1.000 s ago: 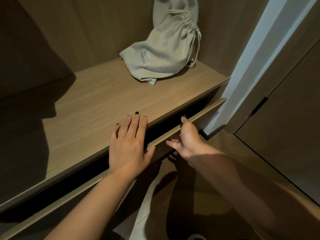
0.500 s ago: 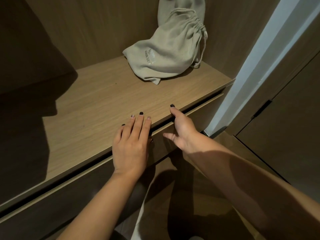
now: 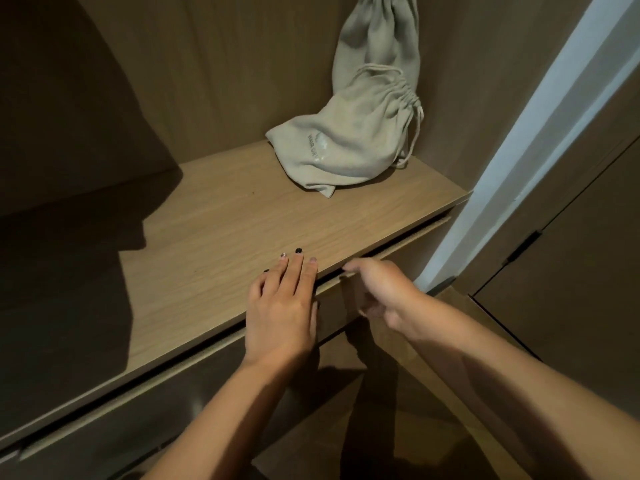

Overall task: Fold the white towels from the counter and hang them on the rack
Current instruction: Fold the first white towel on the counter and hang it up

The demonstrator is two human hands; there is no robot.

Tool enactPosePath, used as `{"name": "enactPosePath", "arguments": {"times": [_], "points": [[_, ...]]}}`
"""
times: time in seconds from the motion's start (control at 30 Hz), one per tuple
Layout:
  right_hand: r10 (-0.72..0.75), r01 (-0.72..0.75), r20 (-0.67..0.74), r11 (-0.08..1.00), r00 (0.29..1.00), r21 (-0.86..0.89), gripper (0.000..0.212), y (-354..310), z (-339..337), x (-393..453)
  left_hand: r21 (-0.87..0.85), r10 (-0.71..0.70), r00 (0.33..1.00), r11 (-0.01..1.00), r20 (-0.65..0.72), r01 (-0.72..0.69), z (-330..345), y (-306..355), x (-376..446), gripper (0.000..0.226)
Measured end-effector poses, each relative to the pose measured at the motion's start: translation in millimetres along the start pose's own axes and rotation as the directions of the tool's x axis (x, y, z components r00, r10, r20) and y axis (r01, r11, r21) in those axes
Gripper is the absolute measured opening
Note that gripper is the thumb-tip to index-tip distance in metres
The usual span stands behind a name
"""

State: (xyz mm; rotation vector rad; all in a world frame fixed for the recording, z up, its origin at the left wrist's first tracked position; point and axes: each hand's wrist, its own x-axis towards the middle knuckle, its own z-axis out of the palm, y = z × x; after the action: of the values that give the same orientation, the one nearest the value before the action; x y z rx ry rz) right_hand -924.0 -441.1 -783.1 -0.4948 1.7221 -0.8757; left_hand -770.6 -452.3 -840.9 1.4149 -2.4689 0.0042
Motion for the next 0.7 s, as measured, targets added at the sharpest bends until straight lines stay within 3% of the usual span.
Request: {"name": "enactPosePath", "arguments": {"times": [0.07, 0.17, 0.23, 0.3, 0.37, 0.4, 0.5, 0.7], "points": [[-0.088, 0.102, 0.054, 0.932, 0.995, -0.347, 0.052, -11.3, -7.1, -18.6, -0.057, 0.075, 0.995, 0.996, 0.071, -0.071, -17.4, -11.3, 5.0, 0.069], [-0.369, 0.321, 0.124, 0.539, 0.921, -0.779, 0.034, -23.0, -9.3, -36.7, -0.175, 0.159, 0.977, 0.976, 0.143, -0.133, -38.2, -39.5, 11.1, 0.071], [-0.588, 0.407, 0.161, 0.314, 0.793, -0.858, 0.035, -24.5, -4.6, -38.7, -0.156, 0.185, 0.965, 0.975, 0.186, -0.157, -44.4, -58.0, 9.6, 0.075], [-0.707, 0.492, 0.276, 0.116, 0.651, -0.863, 0.054, -20.9, -0.9, -29.0, -0.098, 0.172, 0.944, 0.984, 0.28, -0.15, -45.1, -67.4, 7.0, 0.083], [-0.654, 0.534, 0.449, -0.082, 0.609, -0.842, 0.073, -20.0, 2.2, -15.2, 0.024, 0.15, 0.913, 0.985, 0.379, -0.172, -39.0, -69.6, 6.4, 0.087], [-0.588, 0.535, 0.51, -0.149, 0.629, -0.832, 0.078, -20.7, 4.0, -7.0, 0.069, 0.14, 0.899, 0.98, 0.415, -0.185, -35.9, -68.6, 8.4, 0.091], [-0.412, 0.529, 0.551, -0.177, 0.726, -0.83, 0.088, -17.9, 7.2, 8.8, -0.032, 0.129, 0.917, 0.991, 0.378, -0.127, -29.2, -70.3, 15.0, 0.097], [-0.39, 0.541, 0.543, -0.126, 0.743, -0.831, 0.086, -22.0, -2.9, -8.0, -0.224, 0.106, 0.898, 0.974, 0.427, -0.008, -49.1, -70.1, 12.3, 0.09]]}}
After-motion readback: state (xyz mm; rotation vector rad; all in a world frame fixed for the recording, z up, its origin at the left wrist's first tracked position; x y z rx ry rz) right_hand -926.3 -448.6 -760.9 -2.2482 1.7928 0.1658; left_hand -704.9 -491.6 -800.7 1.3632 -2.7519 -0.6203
